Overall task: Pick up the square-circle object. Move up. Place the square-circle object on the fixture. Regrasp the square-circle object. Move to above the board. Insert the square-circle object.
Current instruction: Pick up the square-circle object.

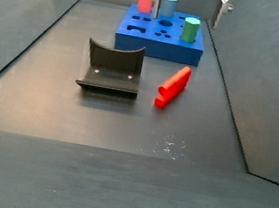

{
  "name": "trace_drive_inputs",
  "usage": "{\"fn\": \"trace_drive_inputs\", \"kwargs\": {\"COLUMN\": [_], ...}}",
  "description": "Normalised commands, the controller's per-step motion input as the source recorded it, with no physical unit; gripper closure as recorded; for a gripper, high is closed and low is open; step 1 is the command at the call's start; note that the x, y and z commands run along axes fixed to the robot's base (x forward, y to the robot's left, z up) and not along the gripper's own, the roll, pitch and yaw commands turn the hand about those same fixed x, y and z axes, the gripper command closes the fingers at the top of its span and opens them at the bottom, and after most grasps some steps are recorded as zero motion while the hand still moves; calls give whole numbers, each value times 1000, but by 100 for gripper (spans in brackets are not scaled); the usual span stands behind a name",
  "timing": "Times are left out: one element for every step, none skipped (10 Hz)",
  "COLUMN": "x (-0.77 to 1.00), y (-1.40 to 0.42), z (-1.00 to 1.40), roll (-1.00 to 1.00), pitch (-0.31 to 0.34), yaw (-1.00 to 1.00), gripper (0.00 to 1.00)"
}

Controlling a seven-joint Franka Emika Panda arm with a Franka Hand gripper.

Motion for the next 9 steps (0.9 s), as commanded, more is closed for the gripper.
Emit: {"fn": "trace_drive_inputs", "kwargs": {"x": [69,40,-349,0,0,-14,-46,0,0], "y": [0,-40,-226,-183,-186,-254,-346,0,0], "z": [-106,-403,-709,-549,-583,-629,-637,-9,0], "roll": [-57,-63,-17,0,0,0,0,0,7], "pitch": [0,-97,-61,-53,-74,-113,-133,-73,0], "yaw": [0,-29,-663,-943,-951,-909,-831,0,0], "gripper": [0,0,0,0,0,0,0,0,0]}}
